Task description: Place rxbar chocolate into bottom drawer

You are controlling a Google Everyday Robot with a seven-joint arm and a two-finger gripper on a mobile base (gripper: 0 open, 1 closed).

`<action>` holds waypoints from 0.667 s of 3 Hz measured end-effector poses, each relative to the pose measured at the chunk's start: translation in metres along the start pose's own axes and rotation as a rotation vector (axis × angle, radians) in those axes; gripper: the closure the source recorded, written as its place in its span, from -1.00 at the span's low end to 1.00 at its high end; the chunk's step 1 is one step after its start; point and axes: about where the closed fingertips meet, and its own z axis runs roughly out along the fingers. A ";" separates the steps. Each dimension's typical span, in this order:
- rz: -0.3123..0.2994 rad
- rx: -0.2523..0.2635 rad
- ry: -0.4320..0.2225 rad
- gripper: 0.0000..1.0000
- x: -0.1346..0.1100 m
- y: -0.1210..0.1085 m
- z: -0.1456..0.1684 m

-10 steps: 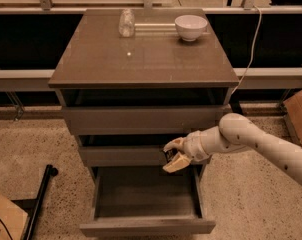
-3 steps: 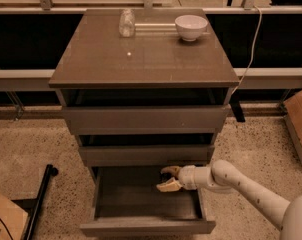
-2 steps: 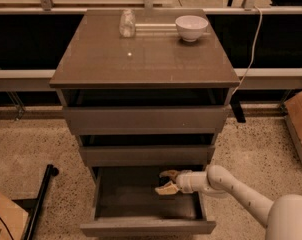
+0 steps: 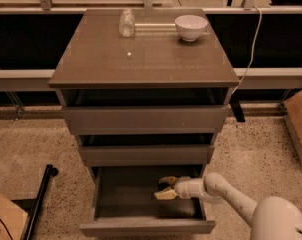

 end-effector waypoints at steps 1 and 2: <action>0.061 -0.023 0.021 0.62 0.024 0.006 0.013; 0.095 -0.095 0.084 0.16 0.038 0.022 0.027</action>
Offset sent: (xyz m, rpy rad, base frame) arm -0.0485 0.0326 -0.0581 -0.0653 0.2586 0.1634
